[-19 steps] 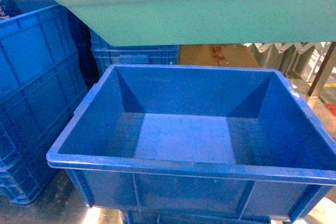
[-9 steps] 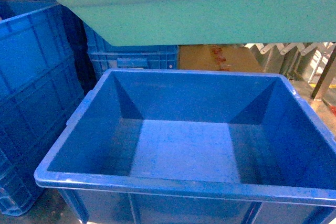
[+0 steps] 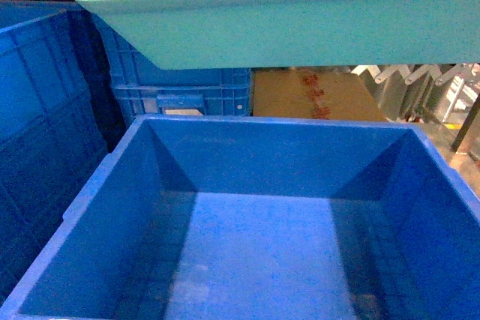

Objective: Stack blue boxes stably on right

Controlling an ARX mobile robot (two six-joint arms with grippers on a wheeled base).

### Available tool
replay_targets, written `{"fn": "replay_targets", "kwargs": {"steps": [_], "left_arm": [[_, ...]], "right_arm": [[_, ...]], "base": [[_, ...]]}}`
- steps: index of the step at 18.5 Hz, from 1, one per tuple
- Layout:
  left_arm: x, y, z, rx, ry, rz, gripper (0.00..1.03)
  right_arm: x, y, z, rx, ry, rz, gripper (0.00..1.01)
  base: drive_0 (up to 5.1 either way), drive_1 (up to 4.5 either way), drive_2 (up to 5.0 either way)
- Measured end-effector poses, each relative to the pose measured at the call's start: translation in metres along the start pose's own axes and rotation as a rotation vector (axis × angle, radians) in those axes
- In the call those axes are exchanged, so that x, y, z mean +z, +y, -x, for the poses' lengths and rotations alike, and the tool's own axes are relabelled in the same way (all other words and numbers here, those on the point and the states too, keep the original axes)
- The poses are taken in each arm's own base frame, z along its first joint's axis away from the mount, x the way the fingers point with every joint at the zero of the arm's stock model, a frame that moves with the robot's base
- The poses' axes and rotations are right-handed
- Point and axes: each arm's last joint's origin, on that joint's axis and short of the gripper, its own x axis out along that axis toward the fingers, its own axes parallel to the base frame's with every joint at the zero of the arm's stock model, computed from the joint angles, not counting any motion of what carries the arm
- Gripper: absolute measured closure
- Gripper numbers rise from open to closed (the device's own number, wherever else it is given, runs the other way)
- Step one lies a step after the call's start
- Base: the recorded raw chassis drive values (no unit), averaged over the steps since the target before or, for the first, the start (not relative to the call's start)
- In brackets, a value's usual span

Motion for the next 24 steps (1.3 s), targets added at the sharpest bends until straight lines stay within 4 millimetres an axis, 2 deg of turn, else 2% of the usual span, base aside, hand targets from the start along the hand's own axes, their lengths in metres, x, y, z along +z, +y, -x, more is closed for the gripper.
{"fn": "replay_targets", "kwargs": {"steps": [7, 10, 13, 18, 22, 24], "left_arm": [[0.0, 0.0, 0.0, 0.001, 0.002, 0.0, 1.01], [-0.005, 0.002, 0.0, 0.001, 0.051, 0.007, 1.01], [-0.018, 0.0, 0.001, -0.008, 0.157, 0.008, 1.01], [-0.058, 0.002, -0.014, 0.004, 0.354, -0.011, 1.01], [-0.101, 0.013, -0.046, 0.004, 0.601, -0.023, 1.01], [-0.106, 0.017, -0.061, 0.013, 0.634, -0.048, 1.01]], "right_arm": [[0.001, 0.0, 0.0, 0.0, -0.006, 0.0, 0.94], [-0.006, 0.0, 0.001, 0.007, 0.042, 0.0, 0.94], [-0.025, 0.0, 0.007, 0.01, 0.148, -0.002, 0.94], [-0.067, 0.001, 0.01, 0.024, 0.308, -0.004, 0.94], [-0.122, 0.001, -0.009, 0.026, 0.519, -0.021, 0.94], [-0.127, 0.006, -0.019, 0.026, 0.531, -0.01, 0.94]], "base": [[0.5, 0.45, 0.5], [0.5, 0.45, 0.5], [0.5, 0.45, 0.5], [0.5, 0.45, 0.5], [0.2, 0.23, 0.2], [0.0, 0.0, 0.0]]}}
